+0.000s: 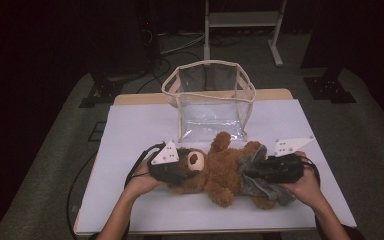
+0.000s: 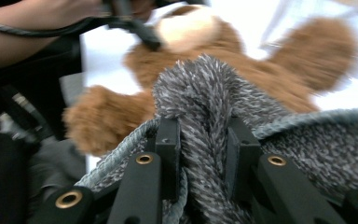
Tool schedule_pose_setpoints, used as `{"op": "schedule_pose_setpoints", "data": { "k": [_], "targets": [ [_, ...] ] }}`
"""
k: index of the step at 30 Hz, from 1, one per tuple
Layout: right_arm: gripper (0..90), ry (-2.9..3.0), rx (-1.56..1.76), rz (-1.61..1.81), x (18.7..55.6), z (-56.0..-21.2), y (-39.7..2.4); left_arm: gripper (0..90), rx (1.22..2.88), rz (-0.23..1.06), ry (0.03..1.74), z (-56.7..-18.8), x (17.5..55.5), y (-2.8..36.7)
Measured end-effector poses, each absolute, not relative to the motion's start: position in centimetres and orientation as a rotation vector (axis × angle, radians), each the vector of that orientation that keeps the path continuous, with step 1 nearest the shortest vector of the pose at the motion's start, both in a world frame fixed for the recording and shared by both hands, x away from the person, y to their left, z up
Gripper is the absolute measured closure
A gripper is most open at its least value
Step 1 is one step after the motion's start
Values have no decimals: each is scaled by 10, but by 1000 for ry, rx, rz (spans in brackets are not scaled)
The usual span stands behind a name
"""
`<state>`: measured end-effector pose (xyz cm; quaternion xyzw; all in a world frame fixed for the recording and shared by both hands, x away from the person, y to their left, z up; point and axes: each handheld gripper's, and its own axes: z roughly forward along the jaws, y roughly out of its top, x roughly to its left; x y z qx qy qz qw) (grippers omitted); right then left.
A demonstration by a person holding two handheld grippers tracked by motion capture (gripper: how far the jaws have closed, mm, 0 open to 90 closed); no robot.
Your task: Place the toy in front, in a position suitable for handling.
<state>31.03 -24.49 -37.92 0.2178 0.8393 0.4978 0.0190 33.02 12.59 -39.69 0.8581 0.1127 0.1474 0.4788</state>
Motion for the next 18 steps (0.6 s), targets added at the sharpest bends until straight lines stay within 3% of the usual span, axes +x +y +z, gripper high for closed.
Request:
{"op": "schedule_pose_setpoints", "data": {
  "k": [5, 10, 13, 18],
  "targets": [
    [703, 2536, 713, 1584, 310, -369, -246, 308, 2092, 326, 268, -399, 330, 126],
    [703, 2554, 559, 1559, 305, -352, -202, 313, 2117, 298, 244, -397, 325, 123],
    [699, 2653, 436, 1445, 300, -366, -169, 309, 2140, 327, 231, -395, 322, 123],
    [700, 2636, 448, 1442, 300, -372, -184, 306, 2129, 327, 254, -393, 326, 125]
  ]
}}
